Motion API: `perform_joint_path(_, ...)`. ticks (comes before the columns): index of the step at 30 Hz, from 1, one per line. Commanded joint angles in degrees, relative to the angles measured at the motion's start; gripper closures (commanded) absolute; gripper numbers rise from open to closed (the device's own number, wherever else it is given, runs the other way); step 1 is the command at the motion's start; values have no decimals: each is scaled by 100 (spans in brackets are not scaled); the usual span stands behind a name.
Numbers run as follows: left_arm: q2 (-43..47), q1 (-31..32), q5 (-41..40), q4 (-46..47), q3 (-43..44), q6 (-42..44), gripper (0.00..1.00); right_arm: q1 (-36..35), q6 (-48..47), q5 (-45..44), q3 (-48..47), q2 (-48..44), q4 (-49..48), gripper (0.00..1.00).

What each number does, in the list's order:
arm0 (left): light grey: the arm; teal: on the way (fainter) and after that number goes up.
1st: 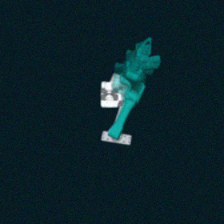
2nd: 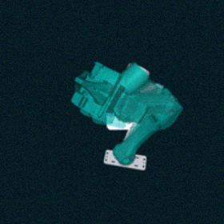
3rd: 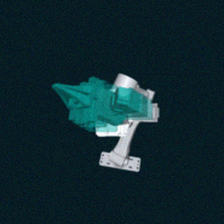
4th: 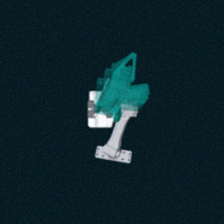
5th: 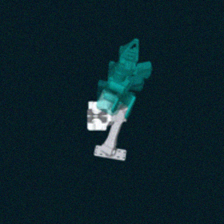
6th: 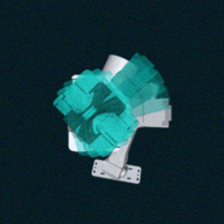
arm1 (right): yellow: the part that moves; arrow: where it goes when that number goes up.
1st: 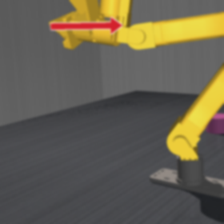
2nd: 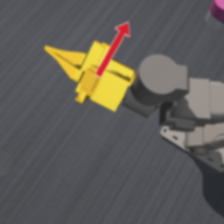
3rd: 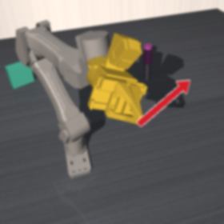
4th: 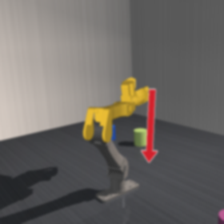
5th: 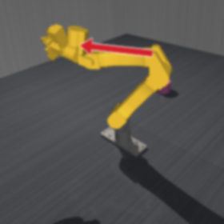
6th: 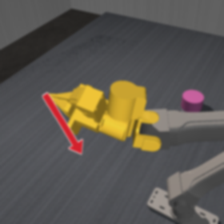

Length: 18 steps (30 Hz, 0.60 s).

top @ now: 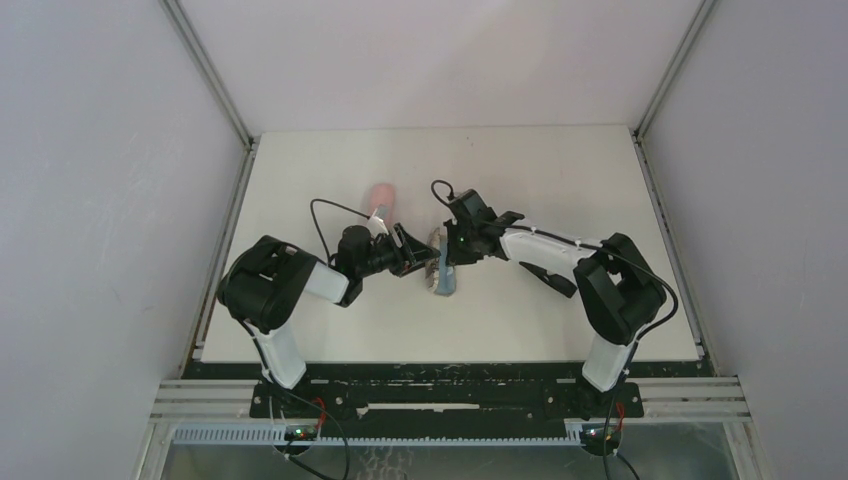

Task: Organize the sunglasses
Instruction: Adjust the glasses cleaning cloth on the sunglasses case.

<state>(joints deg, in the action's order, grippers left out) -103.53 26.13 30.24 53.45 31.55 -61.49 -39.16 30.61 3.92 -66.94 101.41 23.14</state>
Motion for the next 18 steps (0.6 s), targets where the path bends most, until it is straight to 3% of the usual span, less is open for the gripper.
perform_joint_path(1, 47, 11, 114, 369, 84, -64, 73, -29, -11, 245, -17, -153, -564, 100)
perform_joint_path(11, 43, 22, 101, 368, 76, -38, 73, 147, 208, 666, -17, 283, -1049, 100)
perform_joint_path(18, 58, 16, 105, 368, 71, -39, 73, 116, 178, 213, -145, 445, -804, 100)
